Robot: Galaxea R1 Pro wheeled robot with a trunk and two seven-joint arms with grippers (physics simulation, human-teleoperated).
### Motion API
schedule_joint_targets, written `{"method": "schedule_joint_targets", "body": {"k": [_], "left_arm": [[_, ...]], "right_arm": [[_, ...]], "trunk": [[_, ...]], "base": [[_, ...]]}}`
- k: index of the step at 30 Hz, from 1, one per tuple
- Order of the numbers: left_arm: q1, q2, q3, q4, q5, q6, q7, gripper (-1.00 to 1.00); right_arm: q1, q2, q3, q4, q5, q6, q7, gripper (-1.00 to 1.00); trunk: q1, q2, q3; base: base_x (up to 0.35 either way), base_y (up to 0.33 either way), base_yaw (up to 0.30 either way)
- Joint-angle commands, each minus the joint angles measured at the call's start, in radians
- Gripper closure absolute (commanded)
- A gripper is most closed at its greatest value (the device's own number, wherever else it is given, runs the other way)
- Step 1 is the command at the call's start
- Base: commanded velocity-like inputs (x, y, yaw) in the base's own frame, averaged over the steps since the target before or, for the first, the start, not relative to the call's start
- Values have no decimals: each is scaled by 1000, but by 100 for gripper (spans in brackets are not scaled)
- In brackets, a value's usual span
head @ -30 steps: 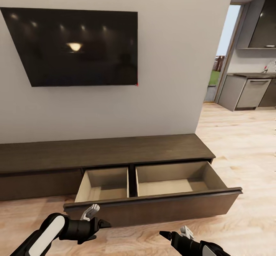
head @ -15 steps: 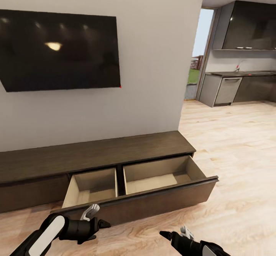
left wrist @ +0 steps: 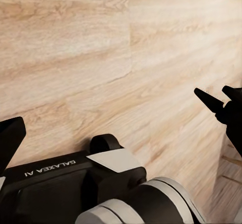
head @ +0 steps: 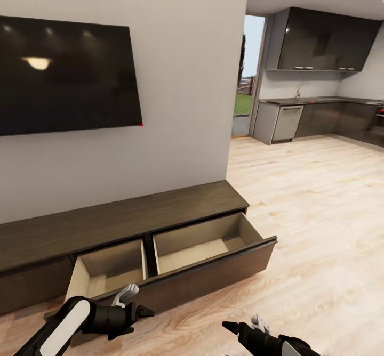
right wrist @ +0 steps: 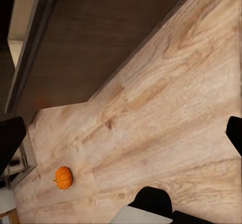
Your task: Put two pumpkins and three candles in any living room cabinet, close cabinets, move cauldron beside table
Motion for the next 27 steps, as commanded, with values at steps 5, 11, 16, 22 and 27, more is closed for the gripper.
{"method": "schedule_joint_targets", "body": {"k": [5,11,16,22,27], "left_arm": [[-1,1,-1,0,-7,1,-7,-100],[-1,1,-1,0,-7,1,-7,-100],[-1,1,-1,0,-7,1,-7,-100],[-1,-1,-2,0,-8,1,-7,-100],[-1,-1,-2,0,-8,1,-6,-100]], "right_arm": [[-1,-1,6,0,-10,6,0,-100],[-1,-1,6,0,-11,-17,1,-100],[-1,-1,6,6,-12,-35,1,-100],[-1,-1,6,20,-11,-37,1,-100],[-1,-1,6,21,-12,-38,1,-100]], "trunk": [[-19,35,13],[-42,77,29],[-46,84,30],[-46,84,28],[-46,84,26]], "base": [[0,0,-257],[0,0,-261],[0,0,-265],[0,0,-266],[0,0,-266]]}}
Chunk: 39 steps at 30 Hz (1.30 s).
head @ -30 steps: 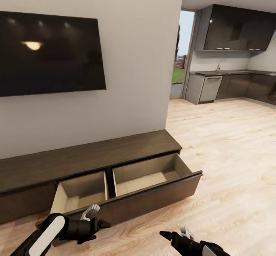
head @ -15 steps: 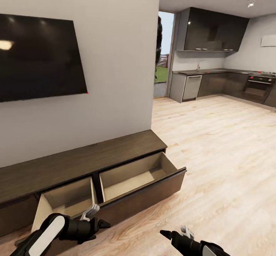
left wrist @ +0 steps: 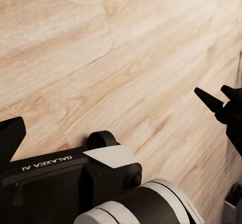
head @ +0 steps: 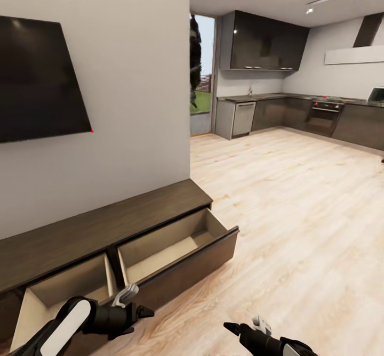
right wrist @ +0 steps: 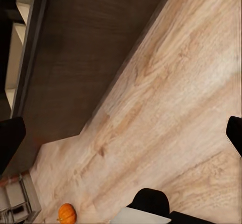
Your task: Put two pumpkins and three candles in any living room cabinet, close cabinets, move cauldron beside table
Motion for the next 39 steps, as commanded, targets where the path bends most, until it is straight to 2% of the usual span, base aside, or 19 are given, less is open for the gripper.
{"method": "schedule_joint_targets", "body": {"k": [1,8,14,39], "left_arm": [[-1,1,-1,-1,-7,1,-7,-100],[-1,2,-2,0,-7,1,-7,-100],[-1,1,0,26,-6,1,-8,-100],[-1,0,-3,34,-7,-11,-7,-100]], "right_arm": [[-1,-1,6,-1,-10,7,1,-100],[-1,-2,6,0,-11,7,1,-100],[-1,-4,6,1,-12,6,0,-100],[-1,-6,4,23,-14,-31,0,-100]], "trunk": [[0,0,-1],[0,0,-4],[-23,42,12],[-119,217,80]], "base": [[0,0,-266],[0,0,-266],[0,0,-266],[0,0,-251]]}}
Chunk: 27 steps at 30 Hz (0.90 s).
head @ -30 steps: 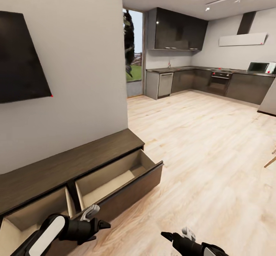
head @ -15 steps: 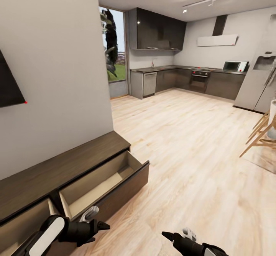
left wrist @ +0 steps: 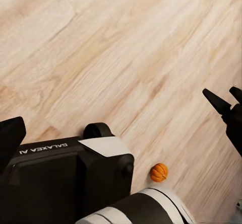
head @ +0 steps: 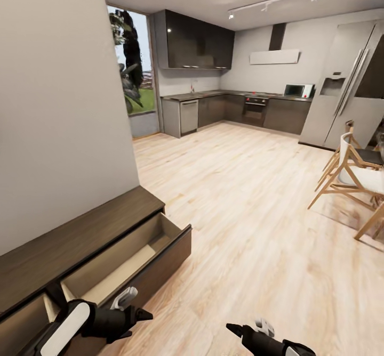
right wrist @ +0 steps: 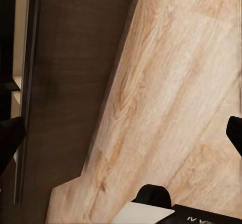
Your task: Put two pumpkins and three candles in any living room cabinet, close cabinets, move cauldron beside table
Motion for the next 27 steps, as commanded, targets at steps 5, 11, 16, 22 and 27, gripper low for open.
{"method": "schedule_joint_targets", "body": {"k": [5,11,16,22,27], "left_arm": [[-1,0,0,0,-45,-12,-6,-100],[-2,-7,-1,46,-101,-47,-6,-100],[-3,-18,-3,61,-107,-58,-5,-100],[-4,-31,-3,64,-144,-76,29,-100],[-4,-55,-3,64,-157,-92,104,-100]], "right_arm": [[-1,0,6,0,-11,7,1,-100],[-1,0,6,1,-12,-4,0,-100],[-1,0,6,9,-12,-9,0,-100],[-1,-1,5,22,-18,-10,1,-100],[-1,0,5,22,-13,-43,7,-100]], "trunk": [[-19,35,12],[-42,77,28],[-62,112,42],[-85,154,61],[-104,189,77]], "base": [[0,0,-245],[0,0,-217],[0,0,-103],[0,0,-11],[0,0,-1]]}}
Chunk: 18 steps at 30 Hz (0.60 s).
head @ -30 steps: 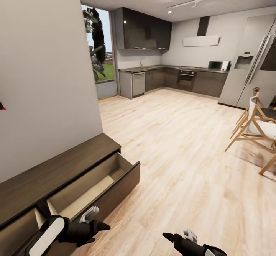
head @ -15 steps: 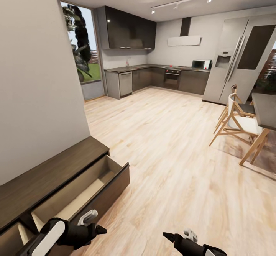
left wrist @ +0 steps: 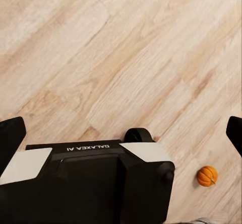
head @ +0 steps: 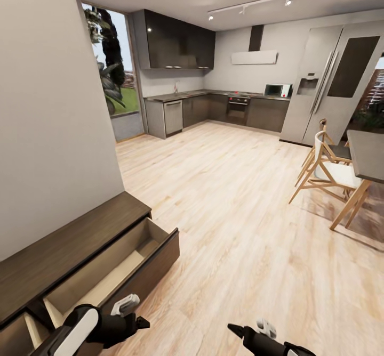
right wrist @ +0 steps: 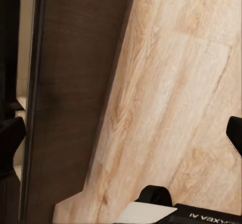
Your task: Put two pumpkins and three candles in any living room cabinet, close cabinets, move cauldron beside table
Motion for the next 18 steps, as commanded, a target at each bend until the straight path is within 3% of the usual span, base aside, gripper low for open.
{"method": "schedule_joint_targets", "body": {"k": [1,6,18], "left_arm": [[-1,0,-3,-1,4,-8,11,-100],[-1,-2,-4,-1,1,-28,35,-100],[-1,-2,-4,-1,0,-31,39,-100]], "right_arm": [[0,-1,6,-1,-10,-3,3,-100],[0,-1,6,-1,-15,-62,0,-100],[0,-1,6,5,-18,-71,-5,-100]], "trunk": [[-4,7,2],[-4,7,2],[-4,7,2]], "base": [[0,0,0],[0,0,0],[0,0,0]]}}
